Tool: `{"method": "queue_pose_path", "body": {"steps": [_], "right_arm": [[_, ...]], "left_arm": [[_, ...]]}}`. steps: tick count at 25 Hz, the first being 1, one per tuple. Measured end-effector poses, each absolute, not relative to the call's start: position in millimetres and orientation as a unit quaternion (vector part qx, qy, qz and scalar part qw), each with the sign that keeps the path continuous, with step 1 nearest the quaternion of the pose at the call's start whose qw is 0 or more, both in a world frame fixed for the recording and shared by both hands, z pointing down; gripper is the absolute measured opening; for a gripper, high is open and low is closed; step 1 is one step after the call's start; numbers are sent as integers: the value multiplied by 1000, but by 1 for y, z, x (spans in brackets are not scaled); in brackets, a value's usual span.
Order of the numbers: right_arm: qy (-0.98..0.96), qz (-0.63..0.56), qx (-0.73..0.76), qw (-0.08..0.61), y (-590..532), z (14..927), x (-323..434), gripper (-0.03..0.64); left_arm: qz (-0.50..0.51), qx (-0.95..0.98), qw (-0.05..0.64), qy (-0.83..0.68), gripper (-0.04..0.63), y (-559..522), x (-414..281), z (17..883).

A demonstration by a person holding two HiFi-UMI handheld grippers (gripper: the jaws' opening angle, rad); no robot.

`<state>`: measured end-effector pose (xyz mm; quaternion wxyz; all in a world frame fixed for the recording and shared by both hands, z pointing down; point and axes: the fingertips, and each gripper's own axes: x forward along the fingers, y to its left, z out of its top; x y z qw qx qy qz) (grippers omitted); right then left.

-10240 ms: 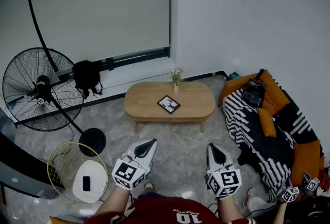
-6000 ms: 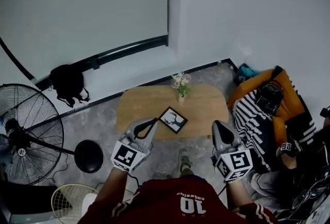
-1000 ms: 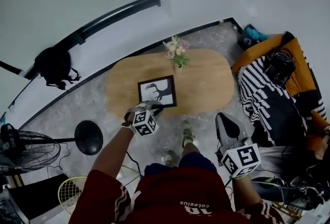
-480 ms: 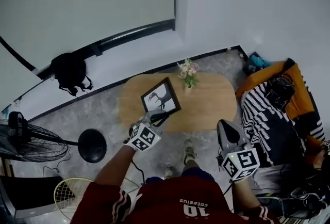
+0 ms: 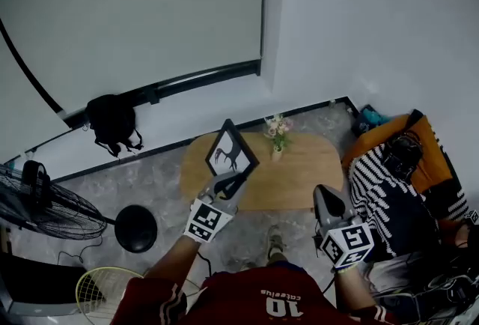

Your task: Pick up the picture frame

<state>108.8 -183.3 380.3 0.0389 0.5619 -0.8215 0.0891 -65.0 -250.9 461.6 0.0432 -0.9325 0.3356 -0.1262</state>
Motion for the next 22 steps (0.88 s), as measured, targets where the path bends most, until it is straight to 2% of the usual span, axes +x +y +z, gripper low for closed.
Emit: {"method": "queue_pose_path", "body": {"steps": [8,22], "right_arm": [[-827,69,557,24,-175,362,84,0],[-814,36,580,16,-143,347,47,0]], "left_arm": [[-29,-928,18,371,77,-220,-87,386],[22,-909,17,417,78,-170,-165,340]]}}
